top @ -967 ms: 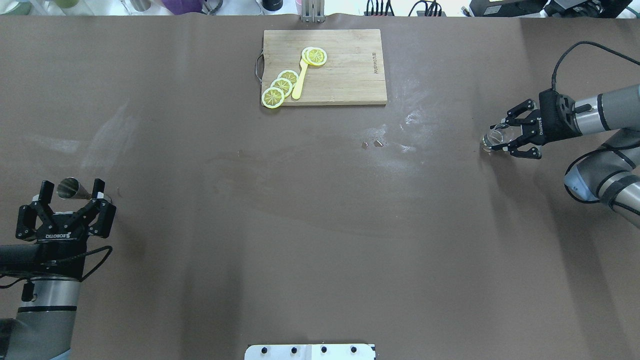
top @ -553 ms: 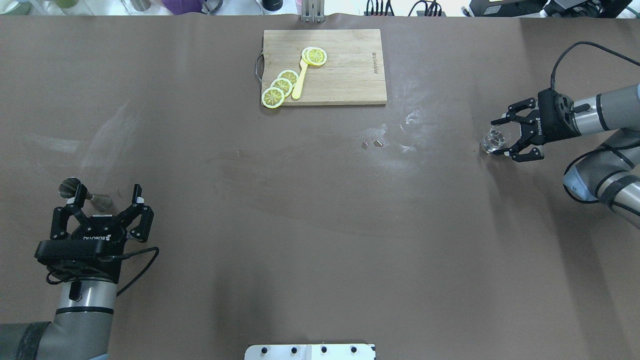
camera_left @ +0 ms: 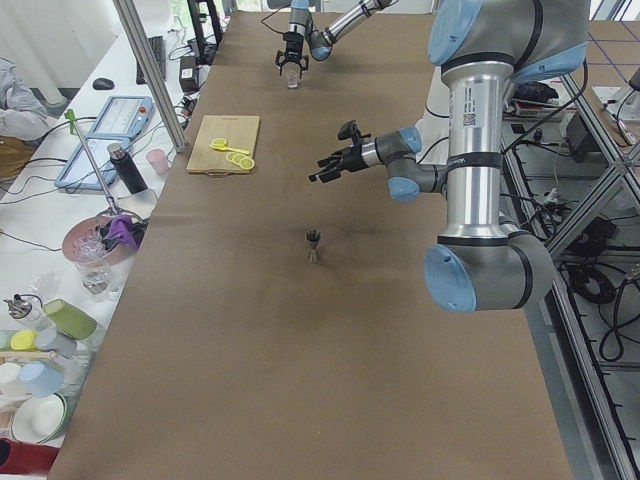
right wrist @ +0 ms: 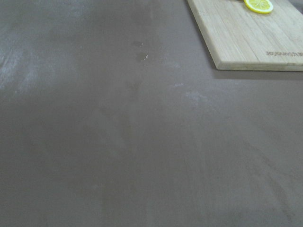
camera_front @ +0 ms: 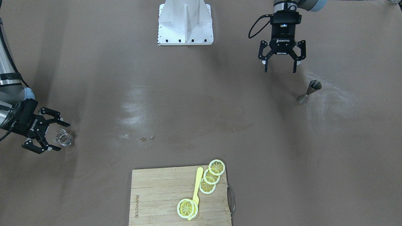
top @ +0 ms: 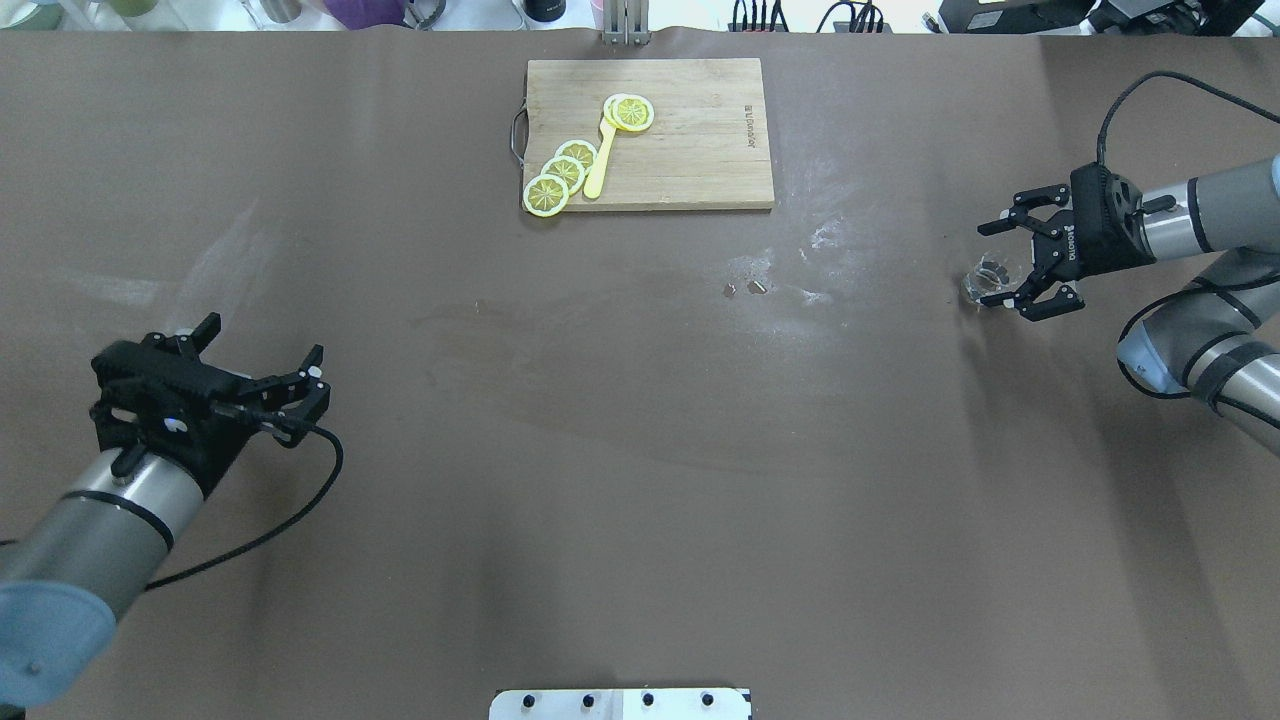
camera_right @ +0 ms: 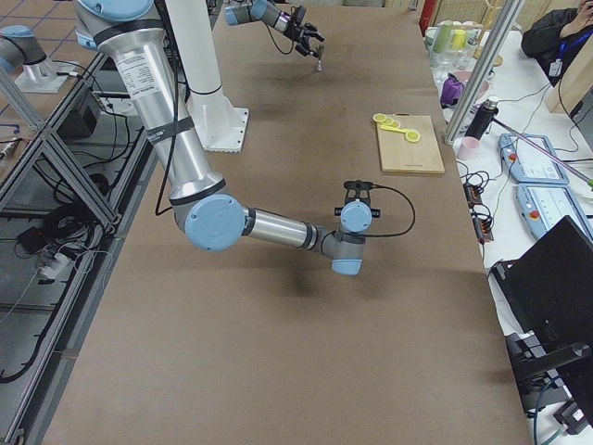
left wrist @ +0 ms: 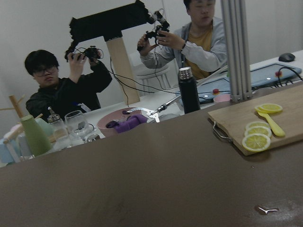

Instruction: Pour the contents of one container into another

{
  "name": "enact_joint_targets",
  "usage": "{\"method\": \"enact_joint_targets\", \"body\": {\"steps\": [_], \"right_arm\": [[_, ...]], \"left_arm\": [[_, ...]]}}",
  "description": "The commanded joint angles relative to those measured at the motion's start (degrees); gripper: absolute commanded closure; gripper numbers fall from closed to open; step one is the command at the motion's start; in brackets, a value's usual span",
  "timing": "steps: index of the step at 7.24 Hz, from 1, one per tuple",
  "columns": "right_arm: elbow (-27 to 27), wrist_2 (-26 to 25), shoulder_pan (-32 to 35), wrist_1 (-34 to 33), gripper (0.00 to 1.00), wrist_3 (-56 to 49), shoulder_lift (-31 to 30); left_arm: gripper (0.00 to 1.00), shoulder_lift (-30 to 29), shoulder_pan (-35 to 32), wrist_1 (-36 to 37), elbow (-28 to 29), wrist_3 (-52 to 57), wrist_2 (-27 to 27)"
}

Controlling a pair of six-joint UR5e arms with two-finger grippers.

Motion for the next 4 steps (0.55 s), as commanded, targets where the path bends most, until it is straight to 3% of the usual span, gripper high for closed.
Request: {"method": "enact_joint_targets", "body": {"steps": [1, 2, 4], "right_arm": [[3.7, -0.2, 0.0, 0.1, 0.00, 7.7, 0.5], [5.0, -1.1, 0.6, 0.1, 0.00, 11.8, 1.3], [6.6, -10.7, 3.9, -1.0, 0.00, 17.9, 2.1]], "left_arm": [[0.01, -2.7, -17.0, 0.7, 2.2, 1.9, -25.1], [0.01, -2.7, -25.0, 5.2, 3.5, 1.9, -33.8], [0.01, -2.8, -40.8, 7.9, 10.3, 1.8, -52.3]]}}
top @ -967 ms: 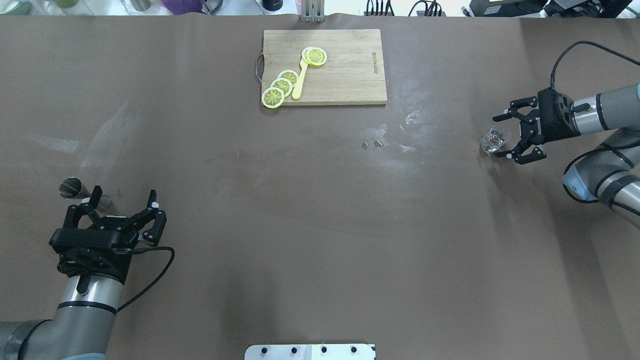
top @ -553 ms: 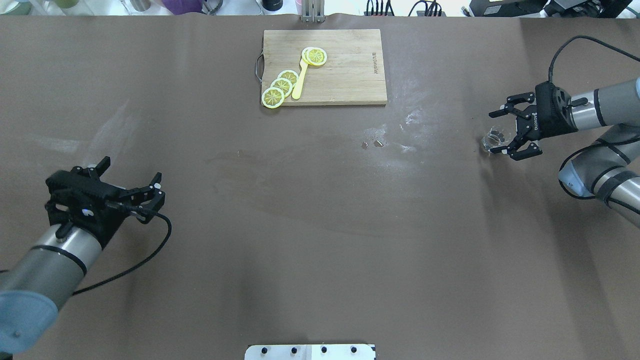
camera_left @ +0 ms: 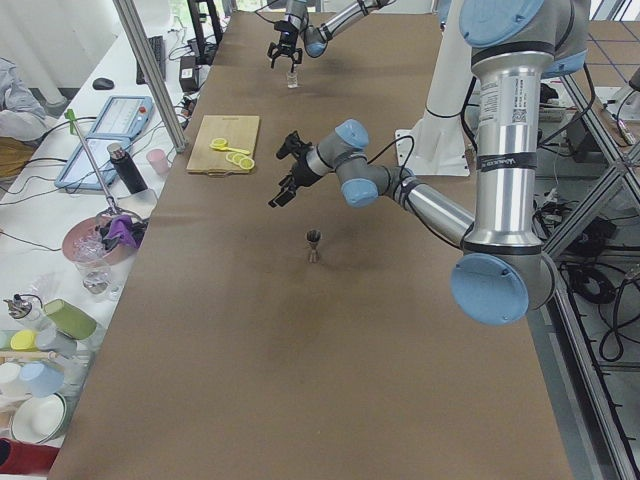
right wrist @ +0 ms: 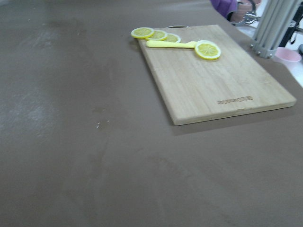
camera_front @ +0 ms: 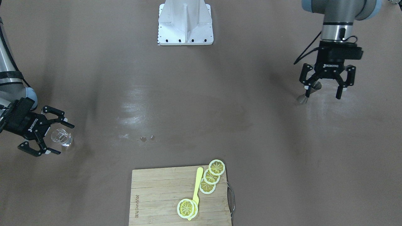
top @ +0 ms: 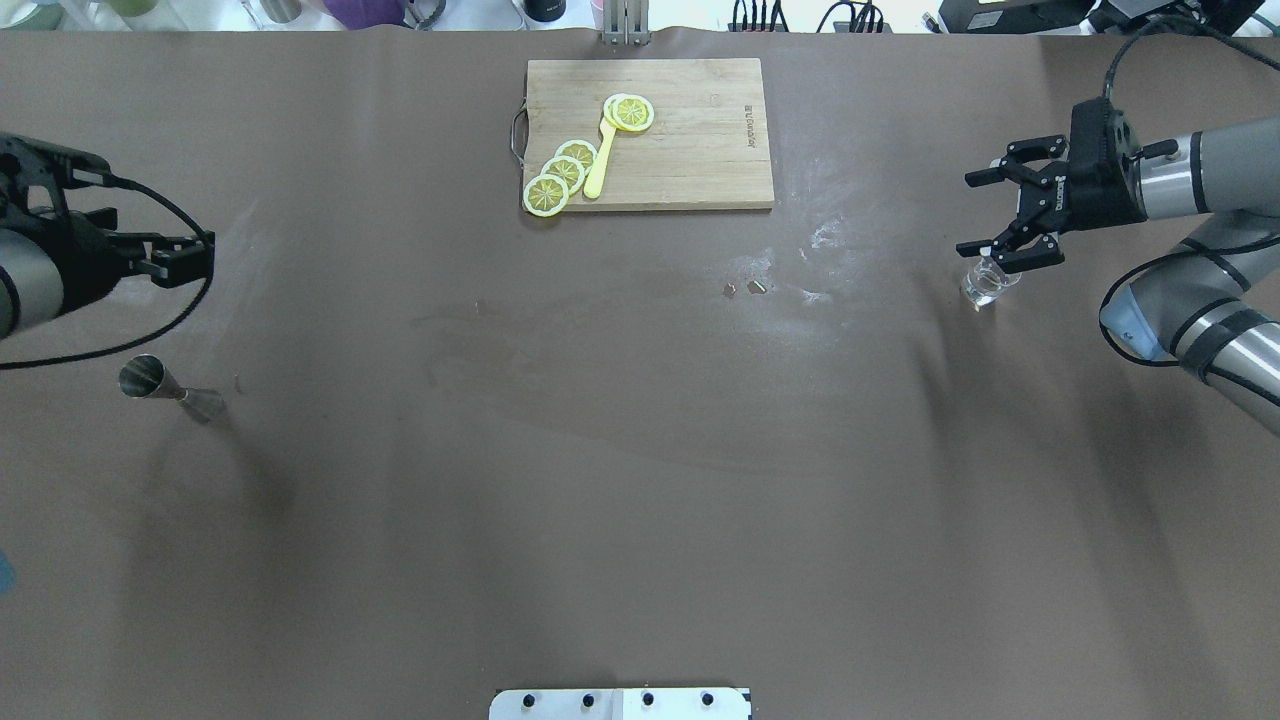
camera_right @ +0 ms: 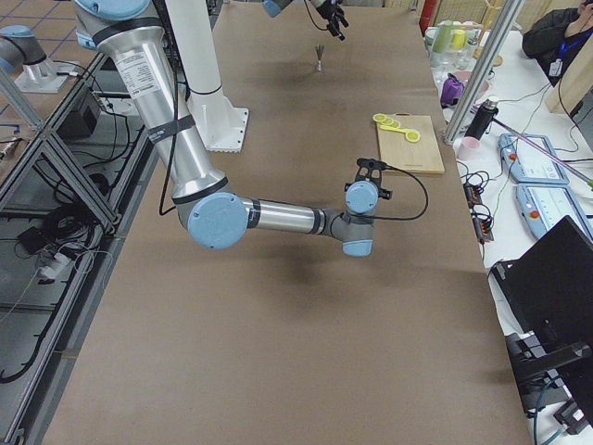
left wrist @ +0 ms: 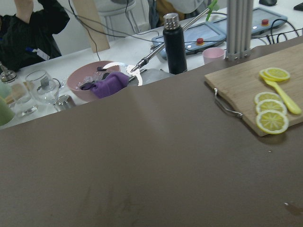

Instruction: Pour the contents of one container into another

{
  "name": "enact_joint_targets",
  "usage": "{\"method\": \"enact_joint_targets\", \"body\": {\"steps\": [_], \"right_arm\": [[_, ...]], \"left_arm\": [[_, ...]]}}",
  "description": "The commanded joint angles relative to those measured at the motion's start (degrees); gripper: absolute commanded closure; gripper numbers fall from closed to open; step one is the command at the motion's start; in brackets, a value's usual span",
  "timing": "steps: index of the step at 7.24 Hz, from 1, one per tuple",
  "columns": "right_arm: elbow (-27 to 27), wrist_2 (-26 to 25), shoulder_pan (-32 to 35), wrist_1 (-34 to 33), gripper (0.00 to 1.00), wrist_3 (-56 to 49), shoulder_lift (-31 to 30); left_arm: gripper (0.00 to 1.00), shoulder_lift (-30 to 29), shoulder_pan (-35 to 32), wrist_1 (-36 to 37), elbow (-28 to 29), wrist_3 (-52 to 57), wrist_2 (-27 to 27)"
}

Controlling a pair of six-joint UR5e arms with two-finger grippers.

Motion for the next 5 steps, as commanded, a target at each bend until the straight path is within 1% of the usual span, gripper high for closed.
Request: {"method": "enact_joint_targets", "body": {"steps": [1, 2, 3, 4, 5], "right_arm": [[1.2, -6.4, 4.1, -4.2, 0.00, 9.1, 1.6], [2.6, -6.8, 7.4, -10.7, 0.00, 10.8, 1.9], [5.5, -6.8, 11.2, -19.7, 0.00, 10.9, 1.8], [8.5, -6.8, 13.5, -29.6, 0.00, 10.8, 1.4], [10.7, -6.6, 16.1, -39.7, 0.00, 10.3, 1.1]], "left_arm": [[0.01, -0.2, -17.8, 2.4, 9.3, -0.1, -22.3], [0.01, -0.6, -24.6, 7.0, 13.3, -0.1, -32.7], [0.01, -0.5, -30.8, 12.2, 16.2, 0.0, -42.9], [0.01, -0.5, -36.0, 16.0, 19.8, 0.3, -51.8], [0.01, 0.5, -37.8, 16.5, 20.6, 3.4, -53.5]]}}
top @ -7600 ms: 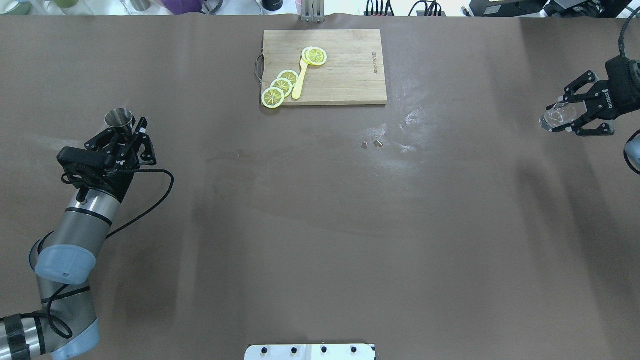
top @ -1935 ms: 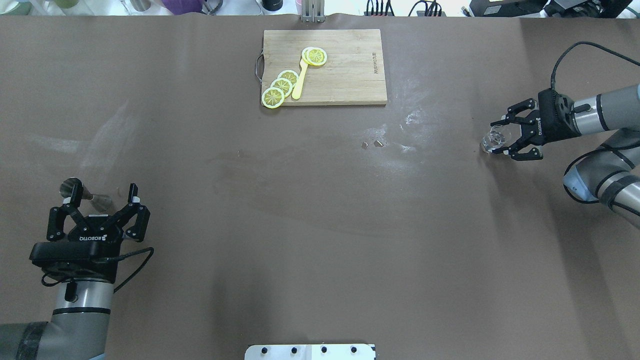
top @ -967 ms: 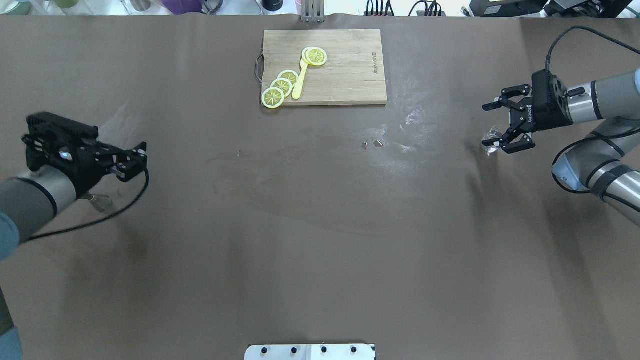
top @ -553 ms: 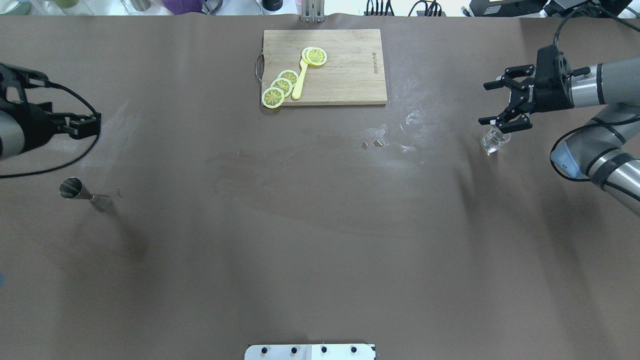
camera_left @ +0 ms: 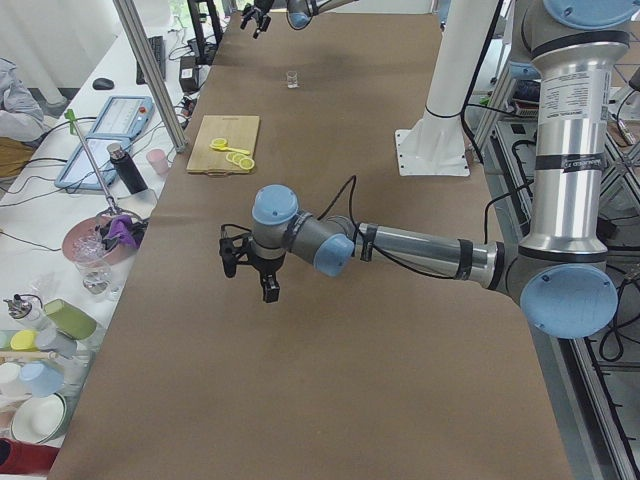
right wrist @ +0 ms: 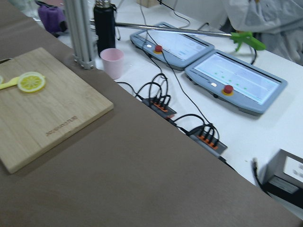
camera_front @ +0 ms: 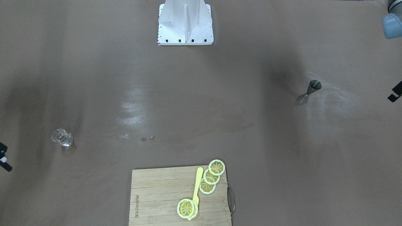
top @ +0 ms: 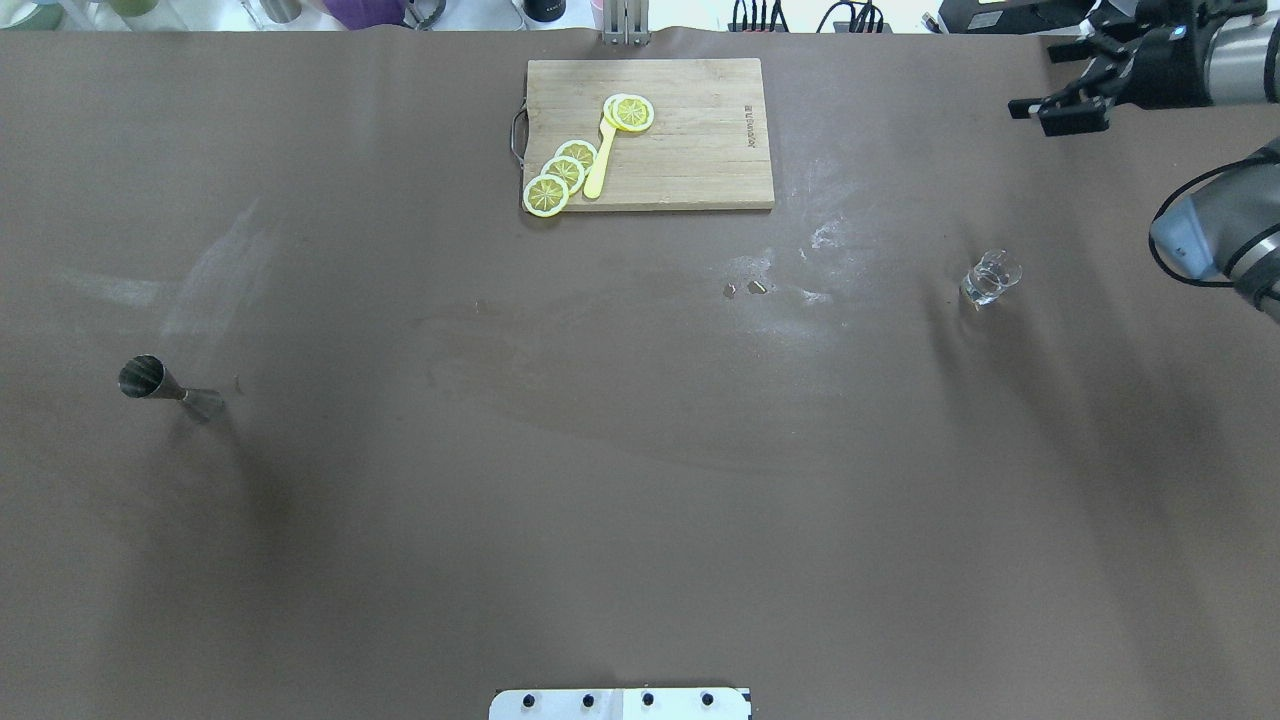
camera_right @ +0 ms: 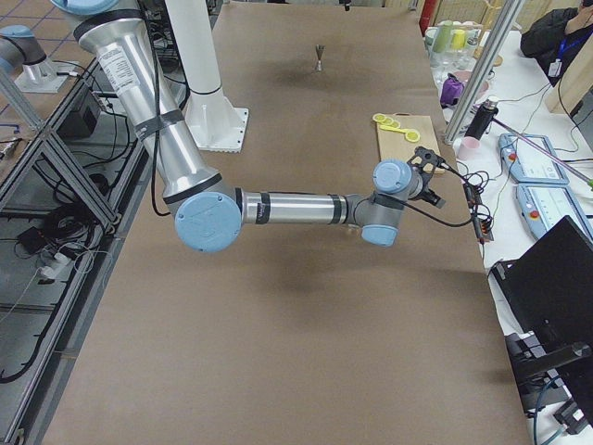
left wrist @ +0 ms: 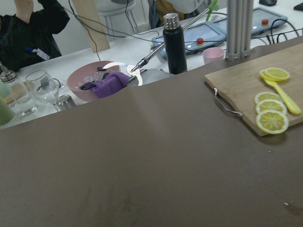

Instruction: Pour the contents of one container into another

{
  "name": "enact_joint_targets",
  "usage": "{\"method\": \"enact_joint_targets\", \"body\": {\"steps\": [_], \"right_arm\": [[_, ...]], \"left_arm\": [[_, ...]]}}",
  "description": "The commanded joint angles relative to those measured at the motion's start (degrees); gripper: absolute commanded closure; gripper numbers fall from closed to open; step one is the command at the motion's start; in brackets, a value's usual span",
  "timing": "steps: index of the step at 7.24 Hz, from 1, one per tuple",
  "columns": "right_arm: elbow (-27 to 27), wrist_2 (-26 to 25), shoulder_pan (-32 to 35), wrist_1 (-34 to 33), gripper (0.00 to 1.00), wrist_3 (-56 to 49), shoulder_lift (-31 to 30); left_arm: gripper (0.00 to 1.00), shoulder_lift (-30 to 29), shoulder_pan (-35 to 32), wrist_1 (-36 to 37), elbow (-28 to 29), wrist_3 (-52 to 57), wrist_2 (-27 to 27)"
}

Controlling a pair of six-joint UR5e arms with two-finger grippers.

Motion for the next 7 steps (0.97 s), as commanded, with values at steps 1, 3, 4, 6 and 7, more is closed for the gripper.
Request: {"method": "enact_joint_targets", "body": {"steps": [1, 3, 4, 6, 7], "right_arm": [[3.9, 0.7, 4.6, -18.0, 0.00, -0.4, -0.5], [11.6, 0.2, 6.9, -36.3, 0.00, -0.5, -5.2], [14.5, 0.1, 7.9, -44.3, 0.00, -0.5, -6.2], [20.7, 0.5, 8.7, -65.0, 0.00, -0.5, -6.6], [23.0, 0.4, 8.8, -70.1, 0.00, -0.6, -7.7]], "left_arm": [[0.01, 1.8, -6.2, 5.0, 2.5, 14.5, -5.6], [0.01, 1.9, -9.0, 15.1, 3.0, 48.9, -2.7], [0.01, 1.6, -9.0, 14.9, 2.8, 56.3, 1.6], [0.01, 2.0, -9.2, 15.3, 2.7, 61.2, 1.8], [0.01, 3.6, -10.0, 15.5, 3.5, 60.5, 2.0]]}}
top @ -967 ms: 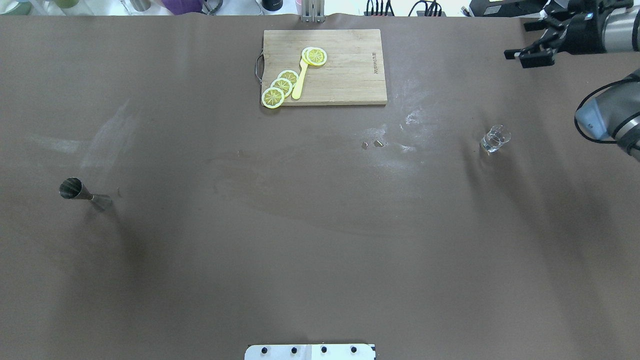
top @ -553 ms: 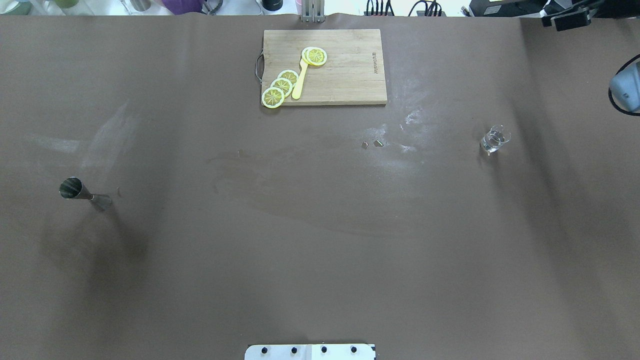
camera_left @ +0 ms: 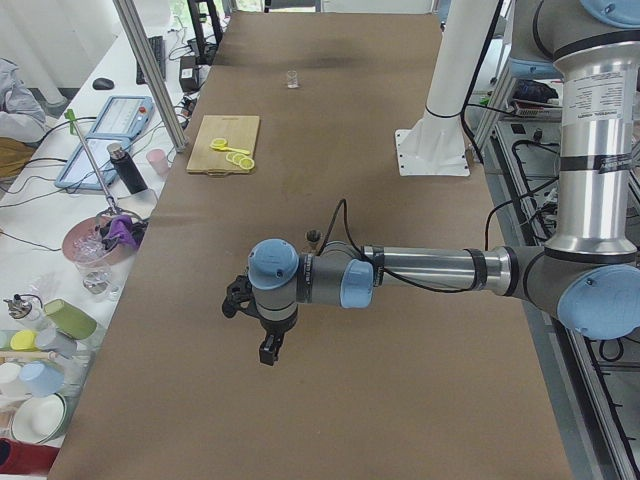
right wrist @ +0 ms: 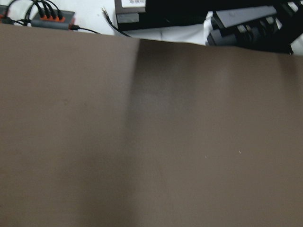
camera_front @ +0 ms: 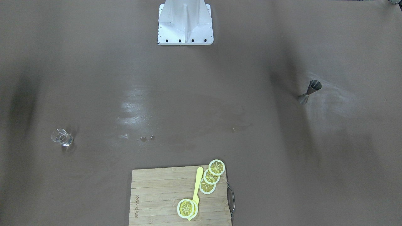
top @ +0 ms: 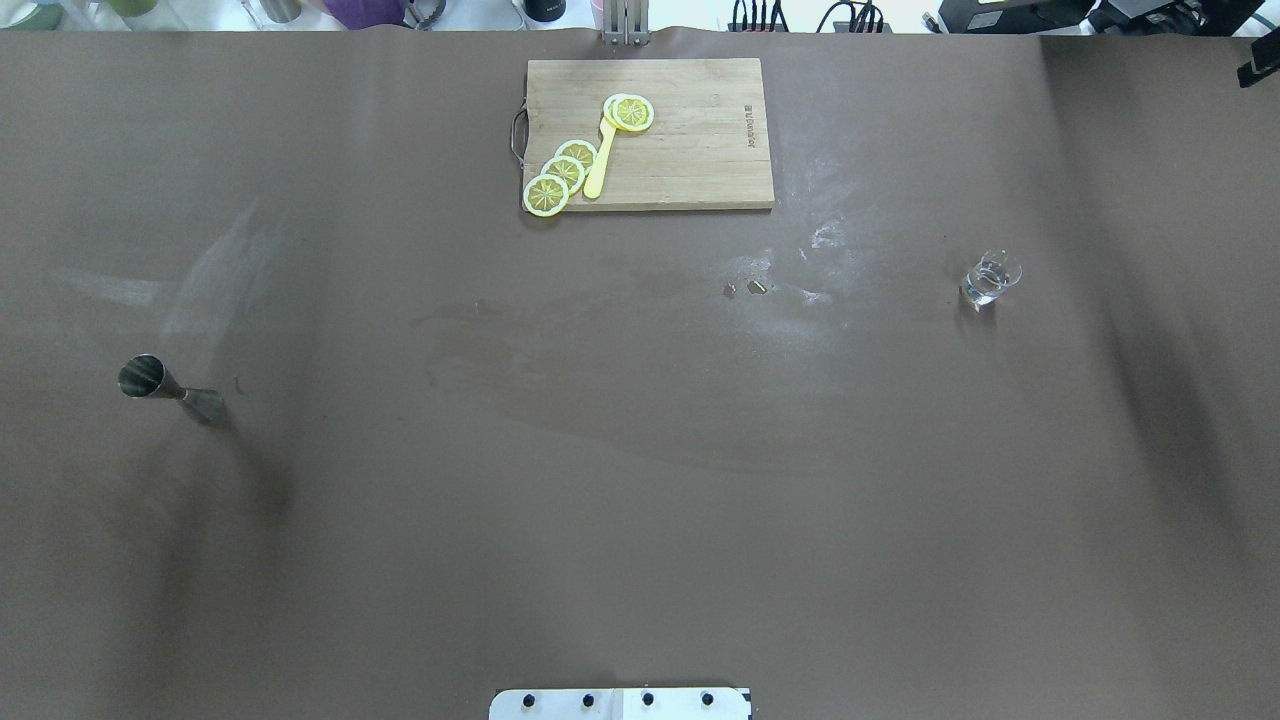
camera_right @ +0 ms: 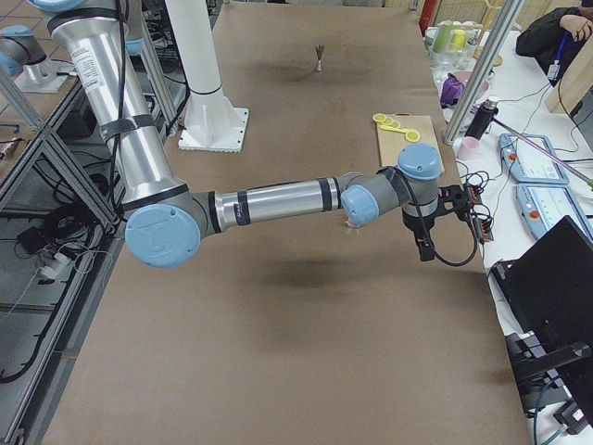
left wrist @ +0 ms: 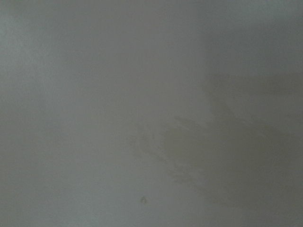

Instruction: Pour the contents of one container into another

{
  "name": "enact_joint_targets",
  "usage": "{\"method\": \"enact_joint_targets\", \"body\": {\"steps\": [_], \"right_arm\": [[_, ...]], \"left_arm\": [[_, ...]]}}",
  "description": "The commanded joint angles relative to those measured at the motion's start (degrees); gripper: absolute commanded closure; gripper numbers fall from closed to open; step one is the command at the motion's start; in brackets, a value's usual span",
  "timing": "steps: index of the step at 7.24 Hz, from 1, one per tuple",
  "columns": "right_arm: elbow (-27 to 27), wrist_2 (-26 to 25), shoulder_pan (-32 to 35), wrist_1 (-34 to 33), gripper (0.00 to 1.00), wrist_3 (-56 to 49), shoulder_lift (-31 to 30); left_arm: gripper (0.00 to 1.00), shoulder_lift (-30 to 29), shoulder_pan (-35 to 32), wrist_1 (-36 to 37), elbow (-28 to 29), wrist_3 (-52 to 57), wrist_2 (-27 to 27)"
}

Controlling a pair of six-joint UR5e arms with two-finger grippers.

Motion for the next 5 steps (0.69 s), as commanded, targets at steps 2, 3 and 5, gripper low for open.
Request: {"method": "enact_joint_targets", "body": {"steps": [2, 3, 5], "right_arm": [[8.1, 2.3, 0.9, -11.2, 0.00, -0.2, -8.3], [10.0, 3.4, 2.2, -11.0, 0.00, -0.2, -11.8], [11.6, 3.3, 2.8, -11.1, 0.00, -10.6, -16.3]], "left_arm": [[0.01, 4.7, -1.9, 0.2, 0.1, 0.9, 0.2], [0.01, 4.2, -1.5, 0.0, 1.1, 1.0, 2.6], [0.01, 4.6, -1.8, 0.4, 0.8, 1.0, 3.2]]}}
